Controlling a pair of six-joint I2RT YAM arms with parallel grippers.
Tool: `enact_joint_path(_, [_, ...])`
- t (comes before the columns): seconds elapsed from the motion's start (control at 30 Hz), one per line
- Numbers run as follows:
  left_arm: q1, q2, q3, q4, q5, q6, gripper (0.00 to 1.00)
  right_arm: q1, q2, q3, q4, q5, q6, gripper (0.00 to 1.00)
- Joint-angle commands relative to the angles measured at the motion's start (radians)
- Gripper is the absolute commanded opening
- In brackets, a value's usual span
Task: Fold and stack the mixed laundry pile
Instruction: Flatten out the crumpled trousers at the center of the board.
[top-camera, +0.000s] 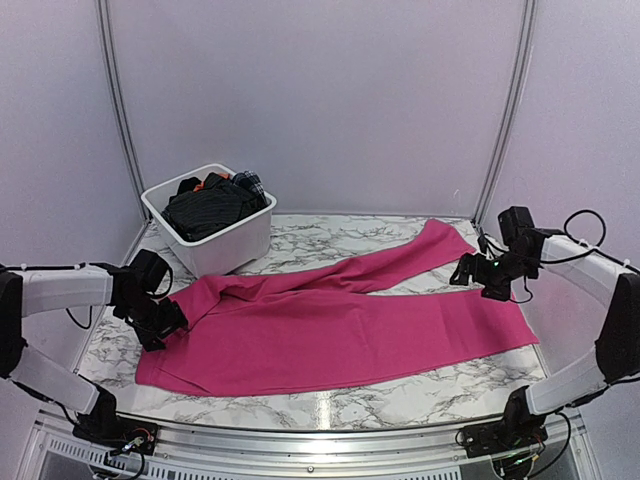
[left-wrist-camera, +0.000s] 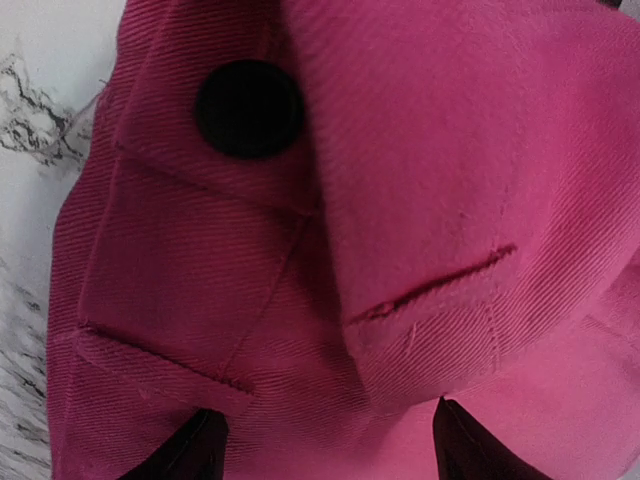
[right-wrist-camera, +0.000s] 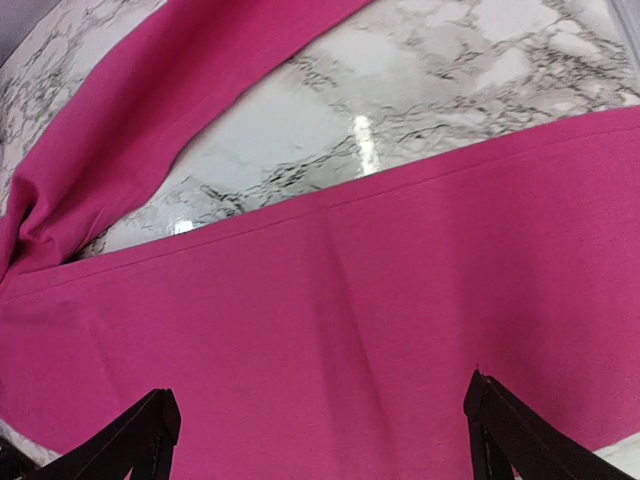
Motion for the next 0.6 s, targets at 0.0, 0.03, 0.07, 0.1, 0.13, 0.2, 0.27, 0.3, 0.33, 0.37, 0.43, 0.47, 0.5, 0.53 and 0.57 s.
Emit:
enact_joint_path(0.0, [0.112, 0.098, -0.082, -0.005, 0.022, -0.050, 0.72, 0.039, 0.026, -0.029, 0.119, -0.111, 0.075, 0.95])
enact_joint_path(0.03, [0.144, 0.109, -0.091, -0.006, 0.018, -0.042, 0.69, 0.044, 0.035, -0.043, 0.131, -0.120, 0.082, 0.94])
enact_joint_path(0.07, [0.174, 0.115, -0.099, -0.007, 0.016, -0.035, 0.66, 0.049, 0.042, -0.061, 0.141, -0.127, 0.091, 0.94])
enact_joint_path(0.1, [0.200, 0.120, -0.102, -0.010, 0.012, -0.026, 0.65, 0.057, 0.048, -0.082, 0.155, -0.131, 0.103, 0.93])
enact_joint_path(0.13, [0.223, 0.125, -0.098, -0.020, 0.000, -0.017, 0.65, 0.066, 0.053, -0.103, 0.170, -0.135, 0.114, 0.93])
enact_joint_path(0.2, [0.257, 0.137, -0.079, -0.046, -0.025, 0.000, 0.65, 0.083, 0.061, -0.157, 0.196, -0.140, 0.138, 0.93])
enact_joint_path(0.27, [0.284, 0.141, -0.056, -0.068, -0.029, 0.014, 0.65, 0.093, 0.072, -0.212, 0.218, -0.151, 0.165, 0.93])
enact_joint_path(0.3, [0.297, 0.140, -0.047, -0.081, -0.054, 0.018, 0.65, 0.093, 0.076, -0.238, 0.229, -0.157, 0.176, 0.93])
enact_joint_path(0.33, [0.309, 0.134, -0.038, -0.093, -0.066, 0.020, 0.65, 0.094, 0.081, -0.259, 0.236, -0.153, 0.184, 0.93])
enact_joint_path(0.37, [0.311, 0.125, -0.033, -0.104, -0.073, 0.020, 0.66, 0.093, 0.086, -0.276, 0.237, -0.146, 0.190, 0.92])
enact_joint_path(0.43, [0.357, 0.103, -0.033, -0.126, -0.090, 0.016, 0.66, 0.094, 0.098, -0.293, 0.232, -0.126, 0.194, 0.92])
enact_joint_path(0.47, [0.375, 0.092, -0.034, -0.137, -0.096, 0.013, 0.66, 0.094, 0.106, -0.301, 0.226, -0.120, 0.202, 0.92])
enact_joint_path(0.5, [0.391, 0.080, -0.039, -0.148, -0.101, 0.010, 0.66, 0.094, 0.112, -0.311, 0.223, -0.123, 0.210, 0.92])
enact_joint_path(0.53, [0.409, 0.067, -0.044, -0.161, -0.106, 0.005, 0.66, 0.095, 0.116, -0.325, 0.221, -0.128, 0.219, 0.92])
enact_joint_path(0.57, [0.427, 0.053, -0.047, -0.172, -0.113, 0.002, 0.66, 0.098, 0.118, -0.339, 0.221, -0.138, 0.229, 0.92])
